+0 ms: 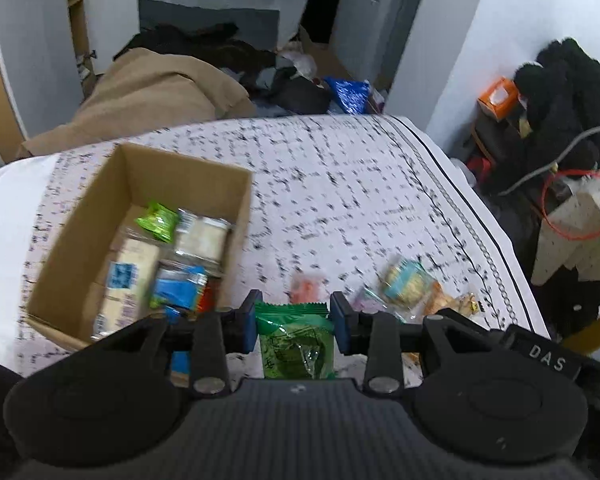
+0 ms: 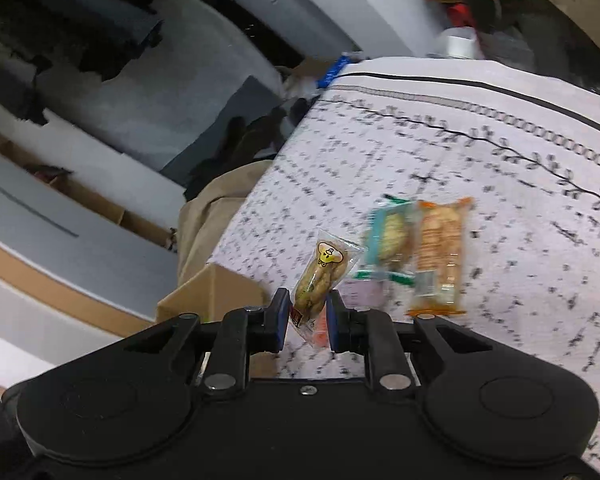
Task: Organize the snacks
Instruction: 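Carry both packets into the box and open both grippers, then move both grippers back toward the purple packet and orange cracker bar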
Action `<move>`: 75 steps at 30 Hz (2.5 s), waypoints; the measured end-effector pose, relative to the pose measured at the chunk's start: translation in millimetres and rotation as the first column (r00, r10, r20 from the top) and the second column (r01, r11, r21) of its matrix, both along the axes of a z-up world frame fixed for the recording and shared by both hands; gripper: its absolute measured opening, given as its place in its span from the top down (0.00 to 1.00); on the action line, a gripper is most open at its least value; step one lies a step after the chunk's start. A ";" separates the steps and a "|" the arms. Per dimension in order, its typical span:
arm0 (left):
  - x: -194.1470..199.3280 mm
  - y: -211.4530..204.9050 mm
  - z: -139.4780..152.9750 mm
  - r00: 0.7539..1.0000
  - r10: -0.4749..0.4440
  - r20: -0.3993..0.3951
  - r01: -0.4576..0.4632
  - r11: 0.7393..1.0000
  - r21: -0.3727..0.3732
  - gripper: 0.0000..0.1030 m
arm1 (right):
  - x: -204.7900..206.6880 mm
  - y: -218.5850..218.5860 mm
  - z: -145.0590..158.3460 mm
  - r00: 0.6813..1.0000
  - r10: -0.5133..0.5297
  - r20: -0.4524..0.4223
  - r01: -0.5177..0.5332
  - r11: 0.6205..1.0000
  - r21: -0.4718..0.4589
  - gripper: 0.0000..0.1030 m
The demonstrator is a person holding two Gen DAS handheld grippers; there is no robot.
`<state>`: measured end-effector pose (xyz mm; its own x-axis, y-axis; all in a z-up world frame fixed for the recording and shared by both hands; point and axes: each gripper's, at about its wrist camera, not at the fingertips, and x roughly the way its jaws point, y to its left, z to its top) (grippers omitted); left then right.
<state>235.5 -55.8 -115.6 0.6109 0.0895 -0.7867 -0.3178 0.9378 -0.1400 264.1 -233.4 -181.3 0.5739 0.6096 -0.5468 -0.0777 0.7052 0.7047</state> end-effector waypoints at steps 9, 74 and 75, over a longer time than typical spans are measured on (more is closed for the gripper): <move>-10.7 42.2 14.2 0.997 0.077 0.030 -0.077 0.997 -0.002 0.65 | -8.5 32.3 15.4 0.995 0.088 0.050 -0.088 0.996 -0.015 0.81; -12.4 163.6 -1.4 0.979 0.194 -0.068 -0.199 0.977 -0.082 0.28 | -22.5 151.6 33.4 0.943 0.326 0.063 -0.307 0.929 -0.207 0.57; -13.3 160.9 -0.4 0.979 0.194 -0.067 -0.199 0.977 -0.080 0.28 | -22.5 148.1 34.3 0.946 0.318 0.064 -0.299 0.932 -0.206 0.57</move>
<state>222.2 105.1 -116.0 0.5403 0.1340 -0.8307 -0.5048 0.8415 -0.1926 241.6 -85.4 -147.0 0.4289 0.6546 -0.6225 -0.3727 0.7560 0.5381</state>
